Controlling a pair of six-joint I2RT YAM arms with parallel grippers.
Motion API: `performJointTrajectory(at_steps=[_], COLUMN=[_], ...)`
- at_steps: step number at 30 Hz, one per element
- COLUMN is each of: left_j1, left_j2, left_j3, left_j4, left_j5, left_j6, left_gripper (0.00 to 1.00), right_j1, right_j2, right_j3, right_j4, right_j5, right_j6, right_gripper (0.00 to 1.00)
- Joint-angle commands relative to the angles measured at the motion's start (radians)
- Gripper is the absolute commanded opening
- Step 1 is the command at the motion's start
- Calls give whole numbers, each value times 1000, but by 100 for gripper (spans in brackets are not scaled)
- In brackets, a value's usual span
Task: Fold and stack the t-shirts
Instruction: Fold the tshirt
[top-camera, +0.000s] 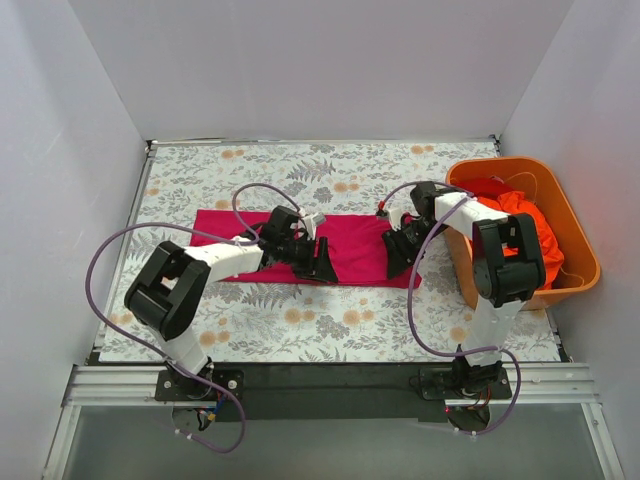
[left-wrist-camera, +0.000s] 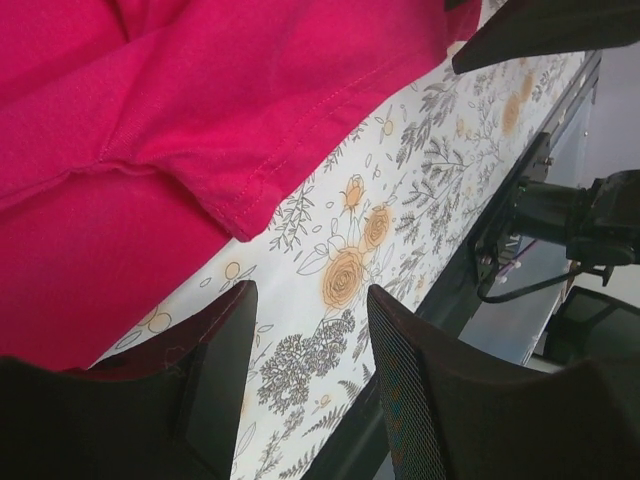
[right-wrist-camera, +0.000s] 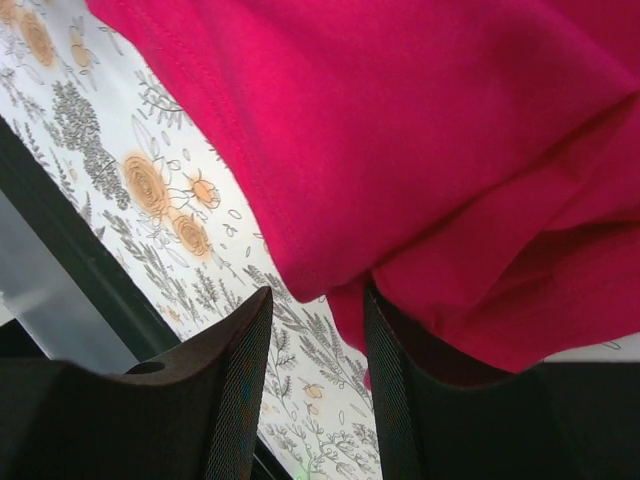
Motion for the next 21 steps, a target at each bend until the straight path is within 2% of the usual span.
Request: performJointTrajectory(at_steps=[1, 14, 21], left_j1=[-11, -23, -23], left_j2=[11, 121, 143], left_j3=[-6, 43, 85], left_j4=[58, 80, 78], left_j5=[-45, -47, -34], left_j6=[-65, -94, -98], left_gripper=[47, 45, 39], right_j1=[5, 5, 6], right_j2=[16, -10, -19], right_j3=[-23, -44, -37], right_j4=[54, 59, 47], right_j5=[20, 5, -29], right_j6=[29, 40, 55], right_gripper=[48, 45, 45])
